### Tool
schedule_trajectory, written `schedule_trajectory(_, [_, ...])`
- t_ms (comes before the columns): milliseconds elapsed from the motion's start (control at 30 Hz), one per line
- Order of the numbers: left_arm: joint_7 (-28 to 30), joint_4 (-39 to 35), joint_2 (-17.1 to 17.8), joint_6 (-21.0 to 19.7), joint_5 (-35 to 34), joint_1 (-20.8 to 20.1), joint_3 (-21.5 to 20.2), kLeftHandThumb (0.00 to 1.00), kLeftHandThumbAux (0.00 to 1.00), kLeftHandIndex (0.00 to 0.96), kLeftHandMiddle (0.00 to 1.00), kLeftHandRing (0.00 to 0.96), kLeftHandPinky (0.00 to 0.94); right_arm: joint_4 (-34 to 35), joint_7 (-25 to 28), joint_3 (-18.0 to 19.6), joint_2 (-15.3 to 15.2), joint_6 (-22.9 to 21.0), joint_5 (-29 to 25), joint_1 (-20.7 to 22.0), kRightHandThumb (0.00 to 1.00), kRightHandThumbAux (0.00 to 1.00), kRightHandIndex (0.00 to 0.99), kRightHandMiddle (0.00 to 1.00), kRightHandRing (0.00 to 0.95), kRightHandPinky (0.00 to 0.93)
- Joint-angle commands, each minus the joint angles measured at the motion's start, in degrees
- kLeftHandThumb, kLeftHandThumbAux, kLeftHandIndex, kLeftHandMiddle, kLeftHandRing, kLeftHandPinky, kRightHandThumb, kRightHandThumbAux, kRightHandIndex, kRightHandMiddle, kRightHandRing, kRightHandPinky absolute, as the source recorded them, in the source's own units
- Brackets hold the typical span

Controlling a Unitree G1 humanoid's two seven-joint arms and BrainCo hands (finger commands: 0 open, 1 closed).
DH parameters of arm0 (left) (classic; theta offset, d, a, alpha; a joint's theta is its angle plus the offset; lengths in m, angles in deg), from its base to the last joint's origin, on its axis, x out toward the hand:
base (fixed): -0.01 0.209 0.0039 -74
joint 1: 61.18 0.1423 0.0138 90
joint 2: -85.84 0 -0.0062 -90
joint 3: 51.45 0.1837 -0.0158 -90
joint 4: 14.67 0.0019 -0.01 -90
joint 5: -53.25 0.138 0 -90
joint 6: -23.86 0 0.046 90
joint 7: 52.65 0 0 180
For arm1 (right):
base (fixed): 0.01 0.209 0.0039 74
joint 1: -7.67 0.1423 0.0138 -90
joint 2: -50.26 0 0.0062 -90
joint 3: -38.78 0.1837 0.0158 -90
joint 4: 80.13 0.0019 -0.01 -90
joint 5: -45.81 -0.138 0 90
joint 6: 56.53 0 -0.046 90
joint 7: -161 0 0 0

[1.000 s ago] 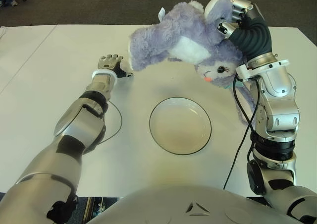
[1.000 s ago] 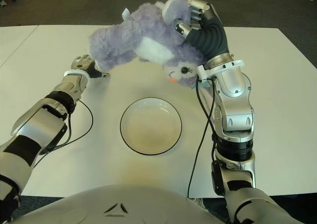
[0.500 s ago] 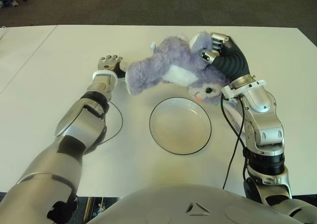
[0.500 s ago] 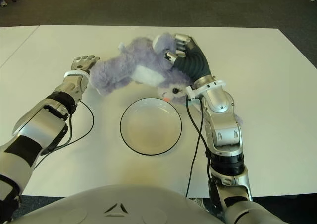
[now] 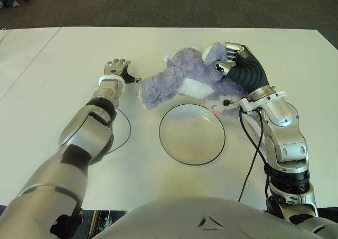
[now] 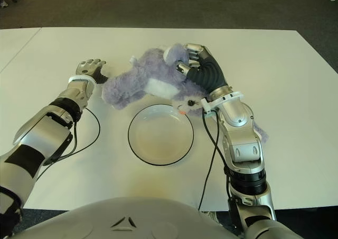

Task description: Put the doll into the plate.

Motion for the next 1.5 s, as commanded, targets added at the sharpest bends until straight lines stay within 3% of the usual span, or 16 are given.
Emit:
schedule_trajectory(33, [6.5, 3.4, -2.8, -1.0, 1.5, 8.8, 2.2, 0.034, 0.431, 0.000, 0.000, 0.007, 0.000, 2.7, 0.9, -0.4, -0.2, 0.2, -0.1, -1.4, 0.717, 0.698, 0.431, 0.665, 0.694, 0.710])
schedule_trajectory(200, [6.6, 3.4, -2.9, -1.2, 1.6, 9.0, 2.3, 0.035, 0.430, 0.000, 0.000, 0.003, 0.000, 7.4, 1.9, -2.6, 0.4, -1.3, -1.4, -6.6, 0.718, 0.698, 0.431, 0.664, 0.693, 0.729])
schedule_trajectory(267, [6.6, 3.4, -2.9, -1.2, 1.6, 9.0, 2.3, 0.038, 0.433, 0.000, 0.000, 0.003, 0.000, 8.9, 2.2, -3.2, 0.6, 0.2, -2.1, -11.2, 0.719, 0.698, 0.430, 0.665, 0.693, 0.723])
schedule_trajectory(333, [6.6, 3.4, -3.0, -1.3, 1.7, 9.0, 2.3, 0.039, 0.433, 0.000, 0.000, 0.003, 0.000, 9.8, 2.4, -3.3, 0.7, 0.3, -2.7, -13.0, 0.719, 0.698, 0.430, 0.665, 0.693, 0.720])
schedule_trajectory(633, [6.8, 3.4, -2.9, -1.6, 1.7, 8.9, 2.4, 0.045, 0.442, 0.000, 0.000, 0.011, 0.000, 14.8, 4.2, -2.4, -0.4, -3.1, -4.1, -14.3, 0.721, 0.698, 0.430, 0.627, 0.656, 0.673])
schedule_trajectory(800, [6.7, 3.4, -3.0, -1.8, 1.7, 9.0, 2.4, 0.047, 0.446, 0.000, 0.000, 0.014, 0.000, 16.8, 4.4, -2.5, -0.8, -4.9, -4.2, -14.2, 0.722, 0.699, 0.429, 0.610, 0.653, 0.691])
schedule_trajectory(1333, [7.5, 3.5, -3.5, -2.6, 2.2, 9.2, 3.1, 0.043, 0.440, 0.000, 0.000, 0.017, 0.000, 18.8, 3.6, -3.3, 0.2, -2.8, -3.4, -13.7, 0.725, 0.696, 0.430, 0.612, 0.670, 0.707])
schedule_trajectory(1500, [7.5, 3.6, -3.6, -2.7, 2.5, 9.4, 3.7, 0.050, 0.445, 0.000, 0.000, 0.031, 0.000, 14.8, 5.1, -3.6, -1.6, 2.4, -2.2, -21.5, 0.723, 0.697, 0.430, 0.618, 0.674, 0.712])
